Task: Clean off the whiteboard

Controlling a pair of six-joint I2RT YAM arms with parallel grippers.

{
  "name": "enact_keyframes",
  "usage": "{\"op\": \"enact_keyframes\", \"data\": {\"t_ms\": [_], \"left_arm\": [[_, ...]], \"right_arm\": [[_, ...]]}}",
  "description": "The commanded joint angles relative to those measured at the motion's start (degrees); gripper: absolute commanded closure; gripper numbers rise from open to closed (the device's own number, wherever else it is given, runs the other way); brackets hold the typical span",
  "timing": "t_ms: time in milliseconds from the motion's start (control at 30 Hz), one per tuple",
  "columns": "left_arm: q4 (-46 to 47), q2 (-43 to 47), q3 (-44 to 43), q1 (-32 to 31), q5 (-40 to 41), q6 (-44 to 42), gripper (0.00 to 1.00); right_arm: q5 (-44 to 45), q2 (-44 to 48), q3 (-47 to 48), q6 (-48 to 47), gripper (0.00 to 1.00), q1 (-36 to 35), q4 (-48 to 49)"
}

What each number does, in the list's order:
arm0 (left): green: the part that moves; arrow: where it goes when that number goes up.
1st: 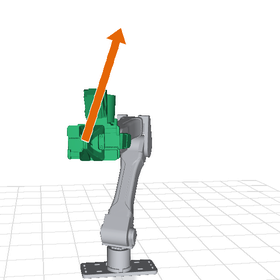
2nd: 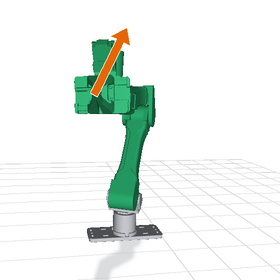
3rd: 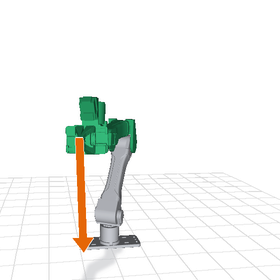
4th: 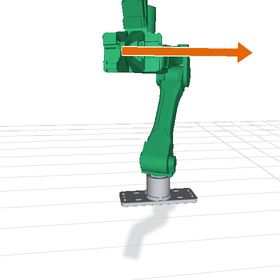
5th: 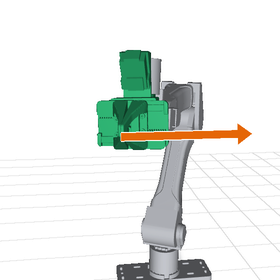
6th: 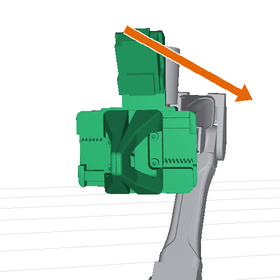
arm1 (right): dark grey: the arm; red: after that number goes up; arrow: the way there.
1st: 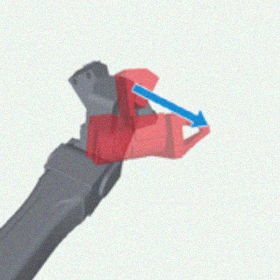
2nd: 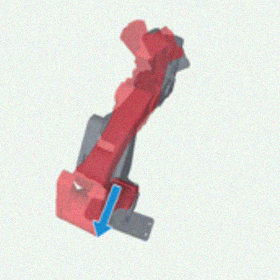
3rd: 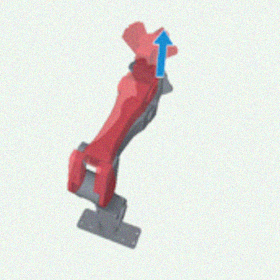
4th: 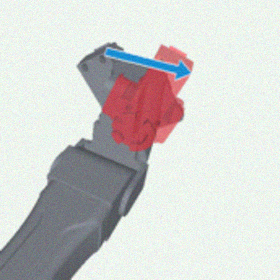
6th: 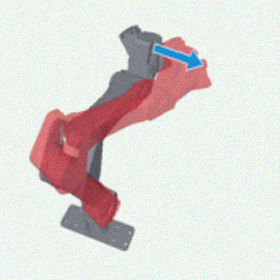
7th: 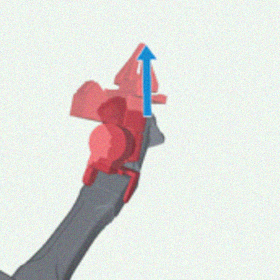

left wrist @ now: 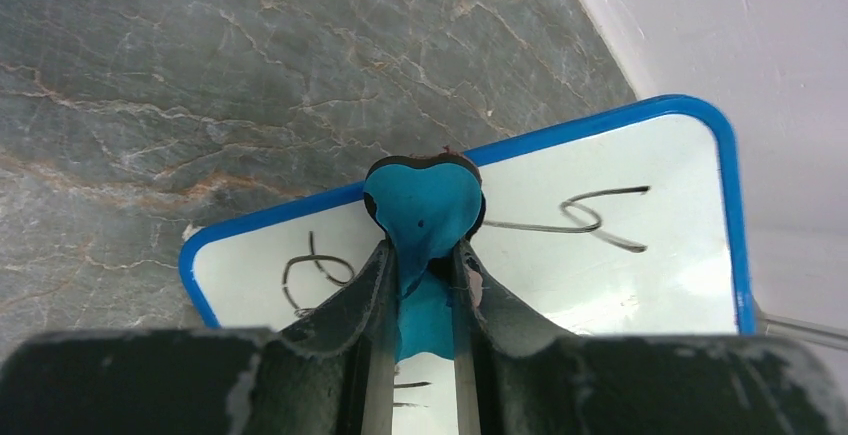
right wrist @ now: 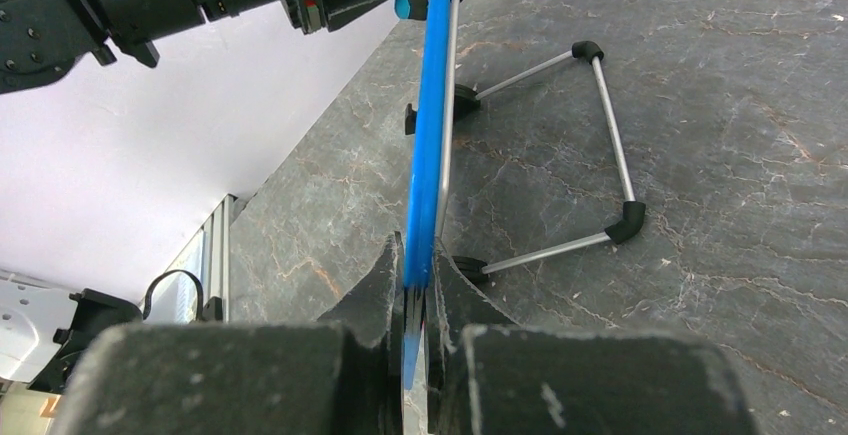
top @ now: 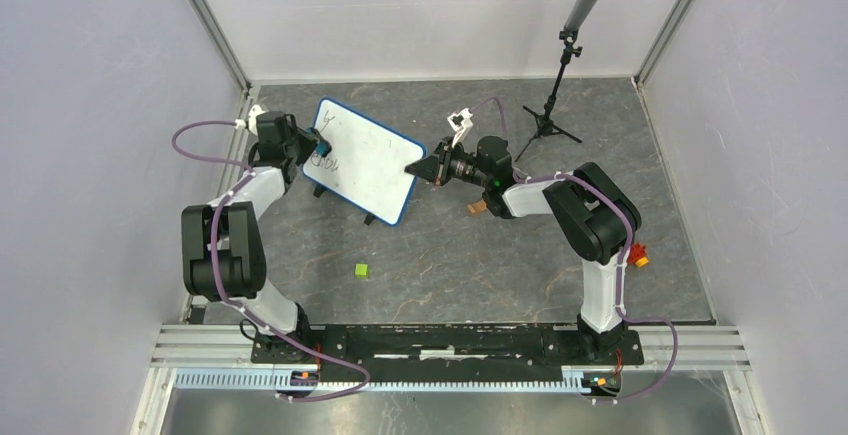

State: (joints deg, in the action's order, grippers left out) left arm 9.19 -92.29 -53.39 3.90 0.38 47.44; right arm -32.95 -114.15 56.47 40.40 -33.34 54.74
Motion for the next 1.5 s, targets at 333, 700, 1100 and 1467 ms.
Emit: {"op": "enact_keyframes", "data": {"t_ms": [333,700,1100,1467], "left_arm": [[-5.7,-5.8,-17.3,-5.8,-5.4,-3.2,0.85],[-3.3,-4.8,-4.1,1.5,-3.1,3.2,0.85],[-0.7,-4.2,-1.5,2.1,-5.4,3.3,0.85],[-8.8,-4.3,-18.3,-9.0,-2.0,-4.9,0.84]], "right_arm": [[-5.5,-0.9,1.4,-4.7,1.00,-1.8,0.5],[-5.6,-0.9,1.3,-4.7,1.00,-1.8,0.5],[-5.6,-0.8,1.3,-4.6,1.00,-1.8,0.6],[-5.6,-1.0,1.4,-4.6,1.00,-1.9,0.6]]}}
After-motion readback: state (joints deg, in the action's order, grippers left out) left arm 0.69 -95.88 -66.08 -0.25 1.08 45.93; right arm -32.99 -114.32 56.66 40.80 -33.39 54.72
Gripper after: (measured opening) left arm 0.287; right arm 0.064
